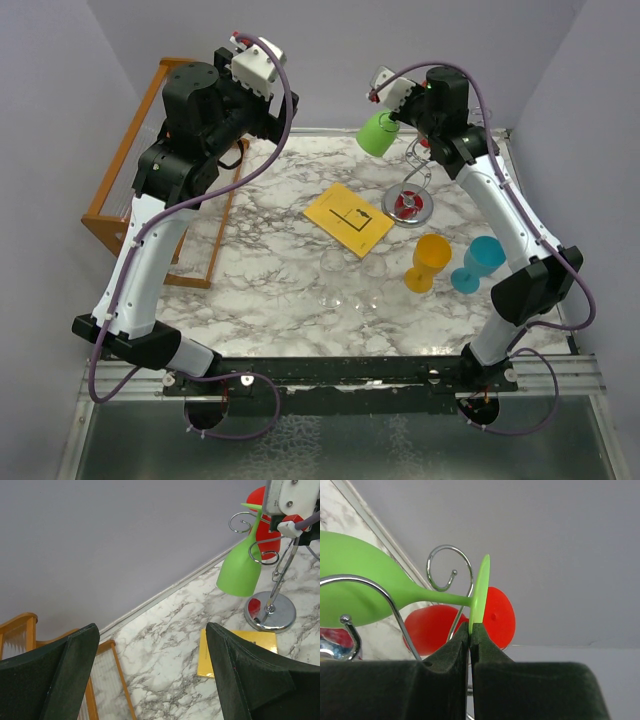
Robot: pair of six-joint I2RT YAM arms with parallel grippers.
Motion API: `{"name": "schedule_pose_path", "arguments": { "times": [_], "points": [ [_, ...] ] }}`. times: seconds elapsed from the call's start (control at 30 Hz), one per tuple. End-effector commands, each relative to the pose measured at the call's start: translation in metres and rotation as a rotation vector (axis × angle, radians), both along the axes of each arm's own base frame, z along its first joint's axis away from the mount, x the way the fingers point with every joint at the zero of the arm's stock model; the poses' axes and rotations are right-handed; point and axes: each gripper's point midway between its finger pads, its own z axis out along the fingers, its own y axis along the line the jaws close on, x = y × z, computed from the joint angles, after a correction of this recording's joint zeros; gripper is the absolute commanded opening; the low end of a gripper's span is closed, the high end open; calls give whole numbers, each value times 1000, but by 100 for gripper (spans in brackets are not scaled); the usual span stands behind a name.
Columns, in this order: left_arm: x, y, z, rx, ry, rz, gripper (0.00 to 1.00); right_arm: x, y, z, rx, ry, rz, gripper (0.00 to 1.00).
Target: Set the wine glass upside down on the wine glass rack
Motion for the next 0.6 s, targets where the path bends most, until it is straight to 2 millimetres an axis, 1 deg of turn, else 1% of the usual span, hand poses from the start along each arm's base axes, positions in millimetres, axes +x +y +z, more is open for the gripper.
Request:
{"name": "schedule_pose_path", "arguments": {
  "times": [0.0,0.1,0.33,0.57],
  "points": [
    [1,1,-2,10,1,0,91,5,-14,6,-96,-33,-70,1],
    [1,1,-2,13,2,0,91,7,-18,4,-138,-39,-86,1],
    [1,0,-4,14,6,-6,91,18,-21,3,-187,-62,-109,1],
    [-1,0,-3,14,5,-9,91,32,-20,10,-196,-98,-137,1]
  ]
}}
